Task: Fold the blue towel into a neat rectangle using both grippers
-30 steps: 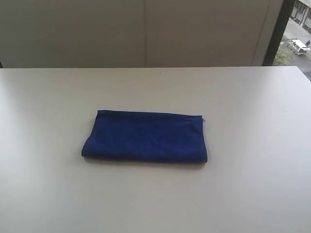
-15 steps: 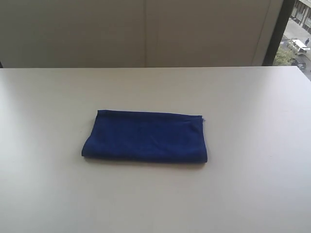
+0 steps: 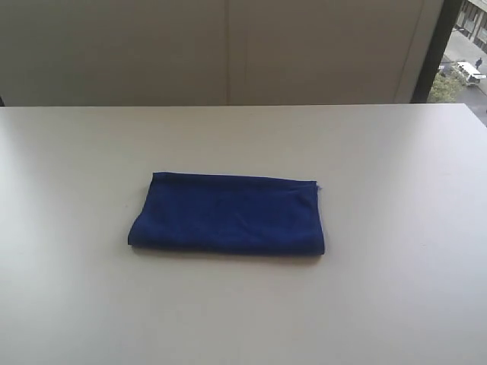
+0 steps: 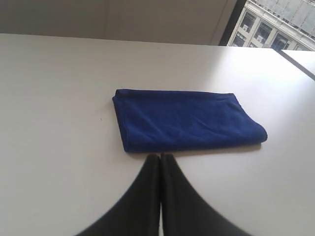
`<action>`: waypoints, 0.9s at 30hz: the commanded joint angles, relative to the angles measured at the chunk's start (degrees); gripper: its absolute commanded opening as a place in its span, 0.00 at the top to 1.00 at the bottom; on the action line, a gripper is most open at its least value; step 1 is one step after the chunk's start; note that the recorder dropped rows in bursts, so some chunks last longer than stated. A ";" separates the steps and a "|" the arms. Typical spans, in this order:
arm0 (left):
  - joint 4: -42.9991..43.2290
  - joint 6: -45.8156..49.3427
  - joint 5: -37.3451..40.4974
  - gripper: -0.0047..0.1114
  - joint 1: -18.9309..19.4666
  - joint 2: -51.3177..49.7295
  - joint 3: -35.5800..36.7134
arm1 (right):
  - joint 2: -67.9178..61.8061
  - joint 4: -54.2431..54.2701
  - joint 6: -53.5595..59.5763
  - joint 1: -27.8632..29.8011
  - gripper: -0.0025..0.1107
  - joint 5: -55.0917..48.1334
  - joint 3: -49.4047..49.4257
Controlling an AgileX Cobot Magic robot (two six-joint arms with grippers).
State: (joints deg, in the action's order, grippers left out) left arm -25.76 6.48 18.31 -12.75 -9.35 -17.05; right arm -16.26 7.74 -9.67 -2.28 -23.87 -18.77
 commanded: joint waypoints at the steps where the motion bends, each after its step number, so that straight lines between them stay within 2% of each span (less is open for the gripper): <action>1: -0.83 -0.29 -0.36 0.96 0.07 0.31 0.34 | 0.18 0.13 -0.15 0.00 0.98 0.78 0.09; 7: -0.72 -0.30 0.18 0.96 0.07 0.85 0.97 | 0.18 0.13 -0.17 0.00 0.98 0.89 0.09; 10: -0.72 -0.30 -1.94 0.96 0.07 1.72 3.17 | 0.18 0.13 -0.17 0.00 0.98 0.89 0.09; 18: 0.49 -5.23 -23.83 0.96 0.07 6.29 17.05 | 0.18 0.13 -0.17 0.00 0.98 0.89 0.09; 20: 5.46 -6.48 -19.48 0.96 0.15 7.94 17.05 | 0.18 0.13 -0.17 0.00 0.98 0.89 0.09; 24: 21.05 -16.58 -15.98 0.96 0.15 9.16 17.05 | 0.18 0.13 -0.17 0.00 0.98 0.90 0.09; 27: 27.03 -19.14 -12.58 0.96 0.15 9.32 17.05 | 0.18 0.13 -0.17 0.00 0.98 0.90 0.09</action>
State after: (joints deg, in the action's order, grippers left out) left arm -4.82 -9.50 2.50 -12.75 -0.57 -0.32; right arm -16.26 7.82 -9.80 -2.28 -23.74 -18.77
